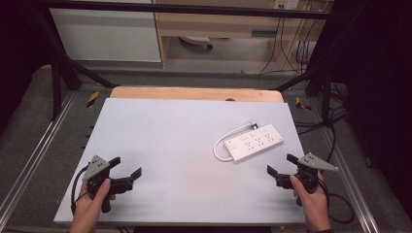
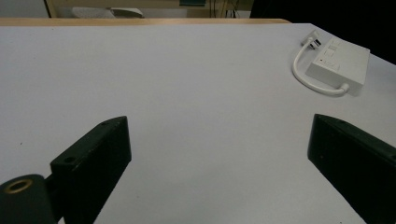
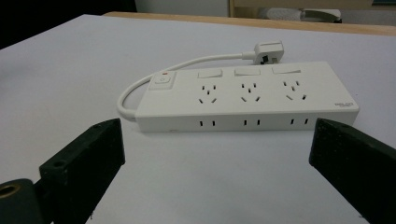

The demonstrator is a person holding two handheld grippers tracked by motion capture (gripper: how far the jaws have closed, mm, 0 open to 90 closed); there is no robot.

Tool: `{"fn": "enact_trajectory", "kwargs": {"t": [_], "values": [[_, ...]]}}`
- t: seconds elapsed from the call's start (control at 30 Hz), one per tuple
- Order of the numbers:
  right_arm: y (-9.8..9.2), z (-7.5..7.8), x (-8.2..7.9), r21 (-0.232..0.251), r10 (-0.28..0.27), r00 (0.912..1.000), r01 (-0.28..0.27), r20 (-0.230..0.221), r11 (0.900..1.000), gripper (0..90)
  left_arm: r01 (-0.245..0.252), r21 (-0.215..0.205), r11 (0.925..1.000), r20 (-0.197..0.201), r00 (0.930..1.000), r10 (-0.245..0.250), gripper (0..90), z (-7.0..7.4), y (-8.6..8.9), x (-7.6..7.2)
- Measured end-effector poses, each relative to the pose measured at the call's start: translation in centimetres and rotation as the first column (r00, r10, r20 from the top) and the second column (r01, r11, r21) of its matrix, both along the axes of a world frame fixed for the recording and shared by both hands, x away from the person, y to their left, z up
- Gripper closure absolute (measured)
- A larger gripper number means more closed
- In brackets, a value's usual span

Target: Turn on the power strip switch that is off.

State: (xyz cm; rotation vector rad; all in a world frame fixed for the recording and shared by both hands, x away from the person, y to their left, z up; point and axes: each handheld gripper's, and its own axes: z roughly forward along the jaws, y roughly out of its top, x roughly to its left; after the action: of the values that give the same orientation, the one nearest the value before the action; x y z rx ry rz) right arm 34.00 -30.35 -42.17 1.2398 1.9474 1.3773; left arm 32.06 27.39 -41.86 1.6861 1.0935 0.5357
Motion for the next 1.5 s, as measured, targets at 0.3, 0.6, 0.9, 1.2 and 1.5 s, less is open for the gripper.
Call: {"fn": "enact_trajectory", "kwargs": {"t": [0.3,0.6,0.9,1.2,1.5], "values": [[0.1,0.3,0.1,-0.001,-0.001,1.0000,0.001,0.002,1.000,4.8,-0.001,0.001,1.0000,0.000,1.0000,0.001,5.4,-0.1,0.0,0.0],[0.5,0.6,0.6,0.004,0.014,0.9999,-0.014,0.001,1.000,4.2,-0.002,0.004,1.0000,-0.001,1.0000,0.002,5.4,-0.1,-0.1,0.1],[1.4,1.0,1.4,-0.013,0.020,0.9997,-0.020,0.017,1.000,4.3,-0.010,-0.002,0.9999,0.002,0.9999,0.010,5.7,-0.1,0.0,0.3],[1.6,1.5,1.8,-0.012,0.018,0.9994,-0.018,0.030,1.000,3.9,0.001,0.019,0.9998,0.016,0.9999,-0.001,5.5,-0.1,-0.3,1.8],[1.7,2.5,3.3,-0.001,0.004,0.9989,-0.004,0.046,1.000,4.0,0.042,-0.027,0.9988,-0.034,0.9985,-0.043,6.2,-0.9,-1.3,3.6]]}}
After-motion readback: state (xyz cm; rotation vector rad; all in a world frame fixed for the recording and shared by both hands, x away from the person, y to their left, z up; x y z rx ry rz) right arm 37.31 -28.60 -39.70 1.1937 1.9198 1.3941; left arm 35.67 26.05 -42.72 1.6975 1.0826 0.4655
